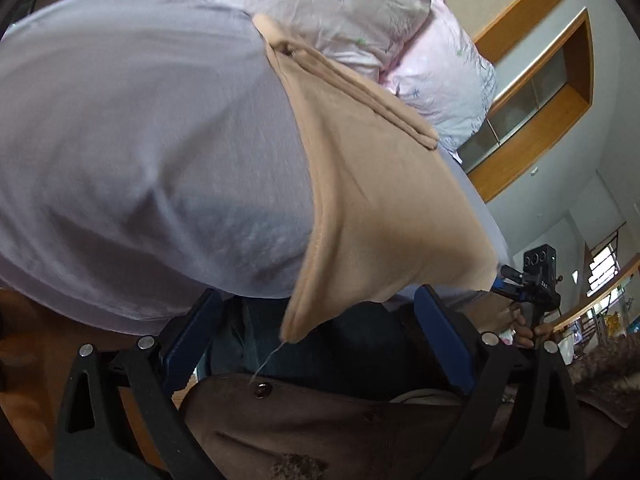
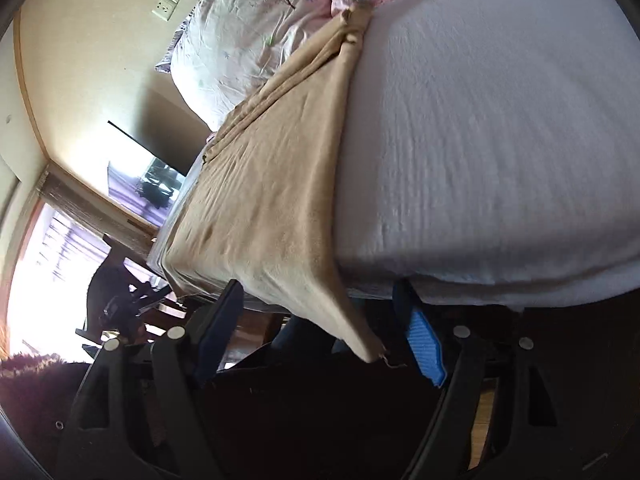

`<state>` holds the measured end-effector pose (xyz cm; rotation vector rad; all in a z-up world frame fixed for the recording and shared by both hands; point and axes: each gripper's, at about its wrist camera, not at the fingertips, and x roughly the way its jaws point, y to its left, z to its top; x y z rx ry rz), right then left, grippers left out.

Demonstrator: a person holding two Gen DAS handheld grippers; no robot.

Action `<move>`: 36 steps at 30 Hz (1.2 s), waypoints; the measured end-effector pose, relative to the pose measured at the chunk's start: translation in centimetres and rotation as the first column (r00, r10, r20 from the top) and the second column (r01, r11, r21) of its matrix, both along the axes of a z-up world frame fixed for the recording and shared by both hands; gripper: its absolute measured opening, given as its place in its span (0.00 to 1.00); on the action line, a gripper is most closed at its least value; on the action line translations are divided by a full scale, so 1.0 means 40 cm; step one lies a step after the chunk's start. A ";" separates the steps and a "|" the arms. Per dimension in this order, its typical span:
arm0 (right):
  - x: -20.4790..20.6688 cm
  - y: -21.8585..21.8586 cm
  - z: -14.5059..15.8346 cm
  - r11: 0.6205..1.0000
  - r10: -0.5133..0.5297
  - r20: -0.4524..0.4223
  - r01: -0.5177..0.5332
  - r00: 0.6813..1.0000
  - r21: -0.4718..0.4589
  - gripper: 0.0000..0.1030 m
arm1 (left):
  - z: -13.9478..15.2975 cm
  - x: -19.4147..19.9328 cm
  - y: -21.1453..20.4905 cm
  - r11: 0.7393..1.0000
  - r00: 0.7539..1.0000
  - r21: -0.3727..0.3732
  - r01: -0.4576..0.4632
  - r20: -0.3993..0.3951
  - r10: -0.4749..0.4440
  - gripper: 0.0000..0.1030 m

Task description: Fold small clothes

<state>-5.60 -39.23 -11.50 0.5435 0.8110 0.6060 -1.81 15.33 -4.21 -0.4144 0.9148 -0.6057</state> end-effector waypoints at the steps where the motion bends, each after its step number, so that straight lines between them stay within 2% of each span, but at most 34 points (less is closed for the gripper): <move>1: 0.007 0.005 -0.010 1.000 0.013 0.003 -0.013 1.000 0.014 0.73 | -0.006 0.016 -0.018 1.000 1.000 -0.011 0.013 -0.006 -0.013 0.94; 2: 0.013 0.015 -0.019 0.999 0.031 0.008 -0.032 0.999 0.032 0.62 | -0.008 0.023 -0.029 1.000 1.000 -0.021 0.018 -0.008 -0.018 0.93; 3: 0.013 0.021 -0.025 0.998 0.046 0.013 -0.047 0.999 0.048 0.37 | -0.012 0.033 -0.040 0.999 1.000 -0.031 0.021 -0.013 -0.022 0.86; 4: 0.012 0.025 -0.029 0.996 0.062 0.017 -0.063 0.998 0.060 0.28 | -0.017 0.043 -0.046 0.999 0.999 -0.045 0.025 -0.022 -0.026 0.78; 5: 0.011 0.032 -0.034 0.997 0.065 0.017 -0.066 0.998 0.049 0.12 | -0.023 0.052 -0.049 0.996 0.999 -0.085 0.033 -0.041 -0.036 0.65; 6: 0.004 0.036 -0.034 0.996 0.076 0.020 -0.077 0.997 0.038 0.05 | -0.029 0.053 -0.044 0.990 0.997 -0.135 0.040 -0.057 -0.048 0.49; 7: -0.007 0.038 -0.028 0.994 0.094 0.036 -0.096 0.995 0.046 0.05 | -0.033 0.052 -0.042 0.981 0.996 -0.185 0.050 -0.069 -0.064 0.39; 8: -0.014 0.035 -0.014 0.993 0.104 0.054 -0.107 0.993 0.054 0.05 | -0.031 0.049 -0.037 0.973 0.994 -0.224 0.058 -0.080 -0.077 0.24; 9: -0.024 0.034 0.003 0.991 0.112 0.079 -0.117 0.991 0.058 0.05 | -0.021 0.043 -0.033 0.969 0.993 -0.239 0.062 -0.083 -0.084 0.17; 11: -0.037 0.033 0.060 0.988 0.128 0.147 -0.139 0.981 0.073 0.05 | 0.016 0.029 -0.026 0.959 0.993 -0.275 0.072 -0.069 -0.095 0.12; 15: 0.008 0.040 0.215 0.981 0.142 0.299 -0.175 0.944 0.088 0.05 | 0.161 0.071 -0.012 0.943 0.995 -0.321 0.093 0.064 -0.076 0.11; 17: 0.075 0.049 0.303 0.984 0.117 0.361 -0.157 0.925 0.084 0.05 | 0.230 0.137 -0.015 0.954 0.991 -0.290 0.079 0.127 -0.043 0.11; 20: 0.218 0.059 0.395 0.991 0.038 0.383 -0.084 0.923 0.105 0.05 | 0.302 0.307 -0.028 0.971 0.986 -0.241 -0.003 0.164 0.044 0.11; 22: 0.329 0.077 0.415 0.993 -0.020 0.360 -0.024 0.933 0.118 0.05 | 0.306 0.449 -0.036 0.973 0.984 -0.216 -0.081 0.139 0.112 0.11; 24: 0.470 0.086 0.407 0.990 -0.097 0.281 0.063 0.955 0.128 0.05 | 0.285 0.569 -0.048 0.973 0.987 -0.192 -0.127 0.073 0.143 0.09; 28: 0.711 0.094 0.356 0.980 -0.192 0.130 0.182 0.973 0.084 0.05 | 0.248 0.737 -0.054 0.971 0.978 -0.127 -0.204 0.011 0.207 0.07; 31: 0.780 0.080 0.328 0.966 -0.238 0.087 0.227 0.967 0.126 0.05 | 0.226 0.817 -0.052 0.963 0.970 -0.117 -0.241 -0.013 0.241 0.06; 36: 0.830 0.069 0.319 0.948 -0.291 0.075 0.277 0.954 0.157 0.05 | 0.205 0.901 -0.029 0.950 0.954 -0.090 -0.300 -0.028 0.299 0.06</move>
